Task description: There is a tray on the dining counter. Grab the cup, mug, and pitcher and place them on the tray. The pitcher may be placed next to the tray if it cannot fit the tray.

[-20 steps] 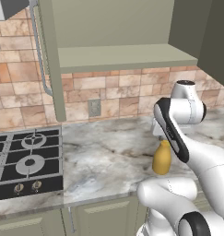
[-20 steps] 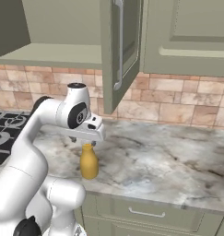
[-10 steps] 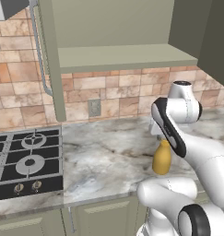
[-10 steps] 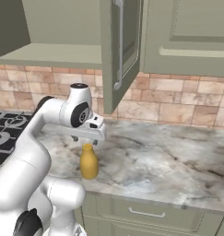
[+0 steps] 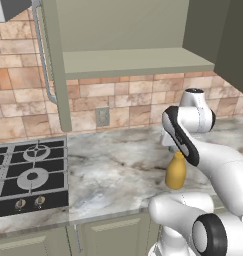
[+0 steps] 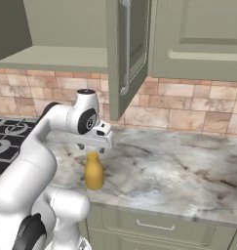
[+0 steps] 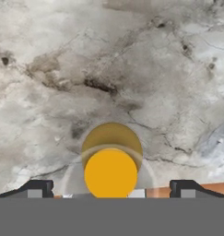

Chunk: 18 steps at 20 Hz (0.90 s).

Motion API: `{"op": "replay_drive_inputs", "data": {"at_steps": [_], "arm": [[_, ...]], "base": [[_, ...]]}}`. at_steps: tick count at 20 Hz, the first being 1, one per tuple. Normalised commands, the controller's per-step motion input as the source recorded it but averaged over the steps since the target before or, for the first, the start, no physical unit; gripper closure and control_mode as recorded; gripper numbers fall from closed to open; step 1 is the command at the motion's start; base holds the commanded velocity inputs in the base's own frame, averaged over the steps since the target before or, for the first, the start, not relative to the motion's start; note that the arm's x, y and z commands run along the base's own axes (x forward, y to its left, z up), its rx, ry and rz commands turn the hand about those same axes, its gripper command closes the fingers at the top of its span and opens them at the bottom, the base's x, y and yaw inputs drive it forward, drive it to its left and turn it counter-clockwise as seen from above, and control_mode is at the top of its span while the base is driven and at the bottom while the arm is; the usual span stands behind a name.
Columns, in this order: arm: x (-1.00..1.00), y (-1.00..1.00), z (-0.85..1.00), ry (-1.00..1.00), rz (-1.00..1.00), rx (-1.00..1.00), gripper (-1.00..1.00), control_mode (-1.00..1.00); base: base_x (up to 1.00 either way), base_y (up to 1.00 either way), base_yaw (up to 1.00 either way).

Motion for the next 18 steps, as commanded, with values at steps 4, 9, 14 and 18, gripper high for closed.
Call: {"op": "replay_drive_inputs", "data": {"at_steps": [4, 9, 14, 18], "arm": [[0.0, 0.0, -0.09, 0.0, 0.0, 0.0, -1.0, -1.0], [0.0, 0.0, -0.19, 0.0, 0.0, 0.0, -1.0, -1.0], [0.0, 0.0, -0.21, 0.0, 0.0, 0.0, -1.0, -1.0], [0.0, 0.0, -0.19, 0.0, 0.0, 0.0, -1.0, -1.0]], "base": [[0.0, 0.0, 0.0], [0.0, 0.0, 0.0], [0.0, 0.0, 0.0], [0.0, 0.0, 0.0]]}}
